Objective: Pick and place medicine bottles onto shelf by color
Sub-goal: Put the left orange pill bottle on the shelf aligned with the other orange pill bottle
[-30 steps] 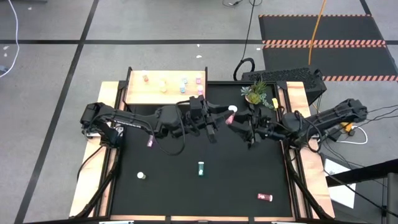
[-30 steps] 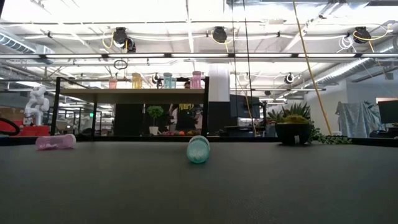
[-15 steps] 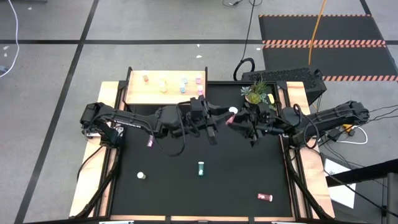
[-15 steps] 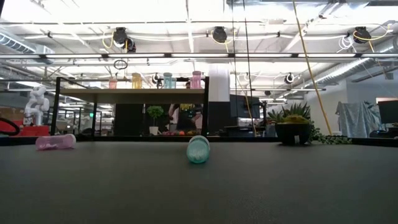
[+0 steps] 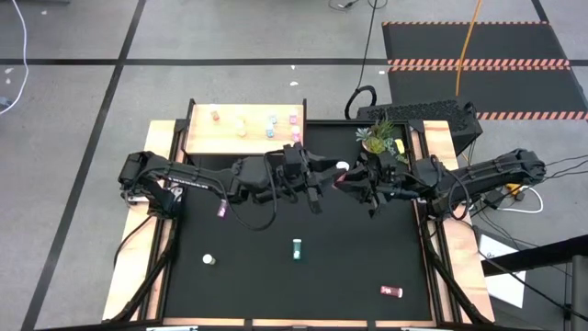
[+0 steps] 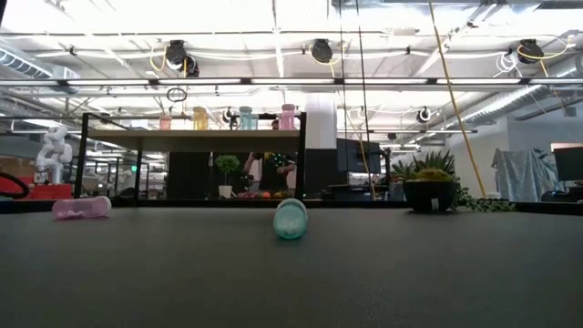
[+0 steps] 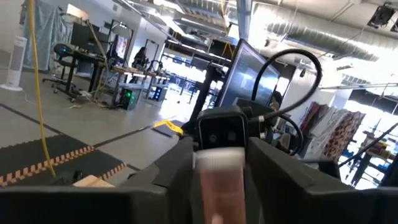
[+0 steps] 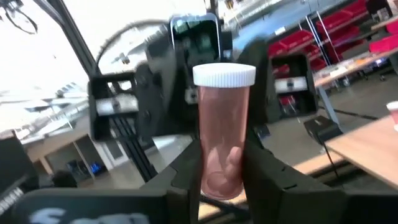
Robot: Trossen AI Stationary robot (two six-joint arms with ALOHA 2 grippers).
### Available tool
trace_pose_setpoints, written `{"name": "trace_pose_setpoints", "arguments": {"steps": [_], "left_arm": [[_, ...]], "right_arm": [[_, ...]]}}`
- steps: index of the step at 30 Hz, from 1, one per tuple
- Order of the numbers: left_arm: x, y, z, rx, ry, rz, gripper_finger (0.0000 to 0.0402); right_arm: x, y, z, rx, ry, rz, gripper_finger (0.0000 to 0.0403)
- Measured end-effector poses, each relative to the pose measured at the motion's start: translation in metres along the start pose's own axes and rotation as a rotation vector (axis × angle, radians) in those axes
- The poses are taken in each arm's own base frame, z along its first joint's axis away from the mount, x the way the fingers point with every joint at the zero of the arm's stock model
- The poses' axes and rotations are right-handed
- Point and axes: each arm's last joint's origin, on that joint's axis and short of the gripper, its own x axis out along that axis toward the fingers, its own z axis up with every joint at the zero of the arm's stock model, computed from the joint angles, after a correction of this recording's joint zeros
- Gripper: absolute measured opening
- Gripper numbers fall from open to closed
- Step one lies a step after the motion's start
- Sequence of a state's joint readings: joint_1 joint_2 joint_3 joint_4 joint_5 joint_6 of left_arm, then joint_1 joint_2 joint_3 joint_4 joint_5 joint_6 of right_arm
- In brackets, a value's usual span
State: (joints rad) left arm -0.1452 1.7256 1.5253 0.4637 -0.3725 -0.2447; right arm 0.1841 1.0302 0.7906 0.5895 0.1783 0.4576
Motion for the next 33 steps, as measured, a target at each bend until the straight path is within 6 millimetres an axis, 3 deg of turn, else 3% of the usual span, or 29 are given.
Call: {"name": "trace_pose_setpoints", "arguments": {"steps": [8, 14, 18, 33], "left_arm": [[-0.003, 0.001, -0.010, -0.009, 0.152, -0.046, 0.0255], [-0.005, -0.002, -0.016, -0.021, 0.210, -0.068, 0.0274], [-0.005, -0.003, -0.016, -0.021, 0.210, -0.070, 0.0258], [-0.005, -0.003, -0.016, -0.002, 0.235, -0.138, 0.0130]], "right_arm": [[-0.004, -0.003, -0.010, -0.094, 0.121, -0.044, 0.0088], [-0.008, 0.003, -0.013, -0.214, 0.164, -0.016, 0.0088], [-0.009, 0.006, -0.014, -0.258, 0.173, 0.000, 0.0088], [-0.010, 0.005, -0.017, -0.277, 0.198, -0.009, 0.0089]]}}
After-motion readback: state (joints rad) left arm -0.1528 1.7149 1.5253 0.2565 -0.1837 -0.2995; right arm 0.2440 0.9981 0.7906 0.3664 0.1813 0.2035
